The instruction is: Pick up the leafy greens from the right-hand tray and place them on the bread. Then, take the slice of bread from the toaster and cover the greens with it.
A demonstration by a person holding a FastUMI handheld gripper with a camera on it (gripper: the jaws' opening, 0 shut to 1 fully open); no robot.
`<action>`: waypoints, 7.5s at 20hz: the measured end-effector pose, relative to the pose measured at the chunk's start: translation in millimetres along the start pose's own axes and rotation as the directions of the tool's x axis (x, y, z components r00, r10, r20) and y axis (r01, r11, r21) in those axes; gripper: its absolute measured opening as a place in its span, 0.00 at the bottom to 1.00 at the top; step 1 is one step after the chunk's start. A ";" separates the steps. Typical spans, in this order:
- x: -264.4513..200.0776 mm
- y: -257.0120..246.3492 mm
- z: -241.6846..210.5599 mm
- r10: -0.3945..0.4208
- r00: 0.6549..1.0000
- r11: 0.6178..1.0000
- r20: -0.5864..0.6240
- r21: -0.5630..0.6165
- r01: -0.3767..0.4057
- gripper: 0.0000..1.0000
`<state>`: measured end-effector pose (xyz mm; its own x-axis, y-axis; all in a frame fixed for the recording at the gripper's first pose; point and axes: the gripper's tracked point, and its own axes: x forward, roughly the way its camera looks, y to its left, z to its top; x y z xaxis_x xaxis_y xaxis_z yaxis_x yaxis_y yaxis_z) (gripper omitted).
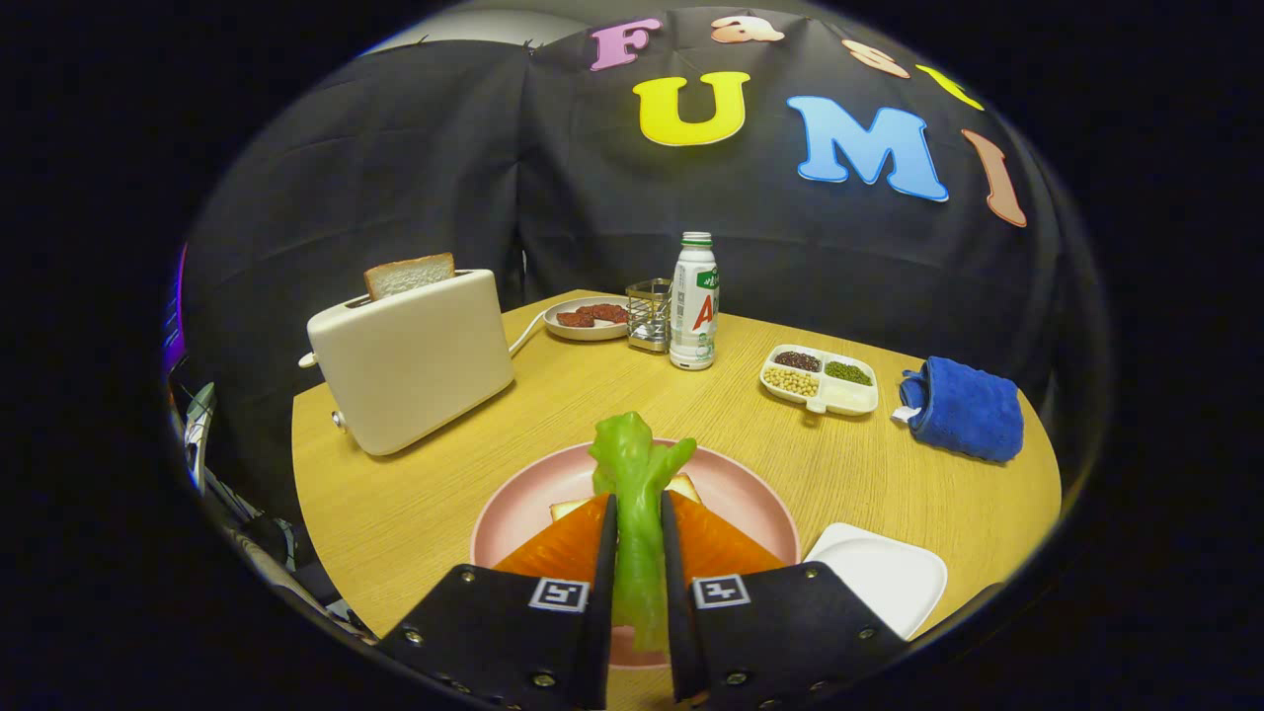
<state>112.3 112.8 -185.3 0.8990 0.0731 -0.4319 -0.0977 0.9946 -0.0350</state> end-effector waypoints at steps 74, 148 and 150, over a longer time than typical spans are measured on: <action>-34.4 -26.5 75.1 -0.346 0.873 0.931 0.343 0.015 0.364 0.07; -45.3 -33.6 89.2 -0.128 0.926 0.991 0.356 0.081 0.106 0.95; -62.1 -64.3 85.6 -0.161 0.921 0.987 0.355 0.075 0.143 0.95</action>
<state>99.3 50.6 -79.1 0.9952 -0.0665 -0.0722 0.0645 0.9975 -0.0290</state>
